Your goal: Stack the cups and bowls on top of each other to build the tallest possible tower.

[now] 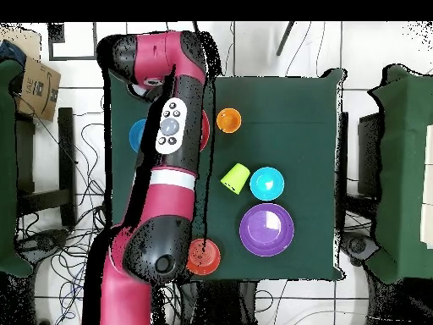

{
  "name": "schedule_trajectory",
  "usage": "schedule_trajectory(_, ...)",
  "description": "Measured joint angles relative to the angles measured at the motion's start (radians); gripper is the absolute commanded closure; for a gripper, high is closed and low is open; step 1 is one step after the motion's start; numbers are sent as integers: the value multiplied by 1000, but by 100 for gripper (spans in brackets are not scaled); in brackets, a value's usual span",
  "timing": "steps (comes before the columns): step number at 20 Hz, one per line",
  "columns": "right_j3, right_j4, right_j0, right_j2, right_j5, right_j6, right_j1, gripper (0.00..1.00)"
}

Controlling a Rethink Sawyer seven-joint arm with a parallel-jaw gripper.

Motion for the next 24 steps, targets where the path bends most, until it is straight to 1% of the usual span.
schedule_trajectory(5,0,1,0,-34,0,0,9,0)
schedule_trajectory(13,1,1,3,-61,0,0,13,0)
schedule_trajectory(19,11,0,16,-69,-2,2,13,0)
schedule_trajectory(24,36,0,38,-85,-35,34,11,0)
